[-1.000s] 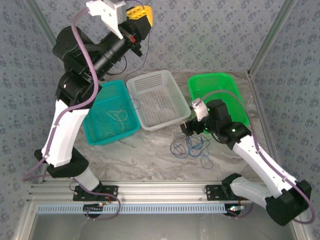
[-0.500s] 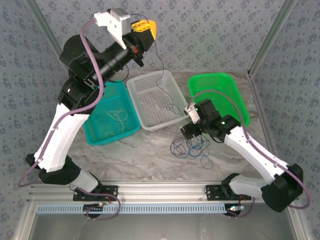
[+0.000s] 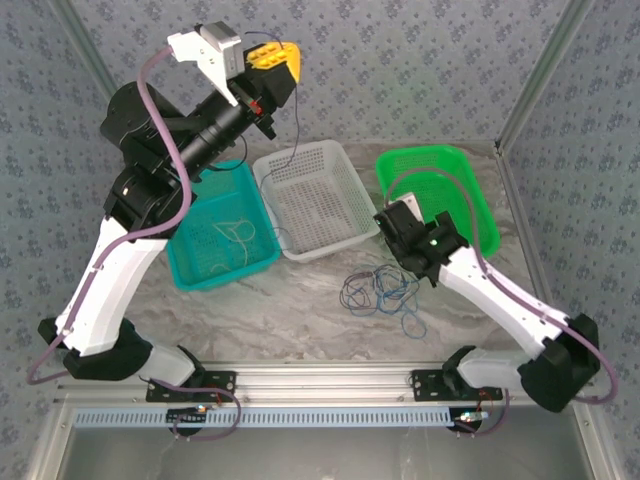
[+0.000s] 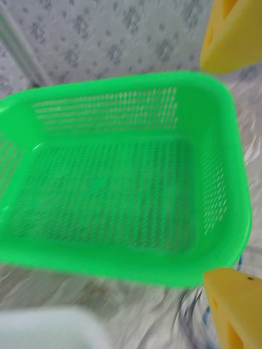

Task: Untangle the cables

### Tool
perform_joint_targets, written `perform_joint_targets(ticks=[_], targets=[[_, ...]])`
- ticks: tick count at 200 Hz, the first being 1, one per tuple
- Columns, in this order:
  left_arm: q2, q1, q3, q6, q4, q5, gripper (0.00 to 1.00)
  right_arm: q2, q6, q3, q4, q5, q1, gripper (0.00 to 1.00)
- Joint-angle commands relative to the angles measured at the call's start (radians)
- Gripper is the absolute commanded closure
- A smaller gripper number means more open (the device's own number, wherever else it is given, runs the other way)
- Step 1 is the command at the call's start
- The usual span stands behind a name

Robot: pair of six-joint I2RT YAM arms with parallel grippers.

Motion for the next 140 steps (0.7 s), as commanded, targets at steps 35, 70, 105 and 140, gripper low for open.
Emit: perform_joint_targets(ticks=[35,70,105,140], targets=[[-0.018,0.003,-0.002,0.004,0.066,-0.003,1.0,-0.153,-0.079,-0.138,0.404,-0.649,0.004,0.08],[-0.018,0.003,-0.014,-0.007,0.078,-0.002,1.0,-0.099,-0.099,-0.137,0.516,-0.786,0.019,0.06],[-0.011,0.003,-0.007,-0.028,0.1,0.011,1.0,-0.032,-0.108,-0.116,0.629,-0.838,0.02,0.05],[0.008,0.002,0.007,-0.086,0.144,0.047,1.0,0.078,-0.129,-0.074,0.726,-0.894,0.017,0.06]])
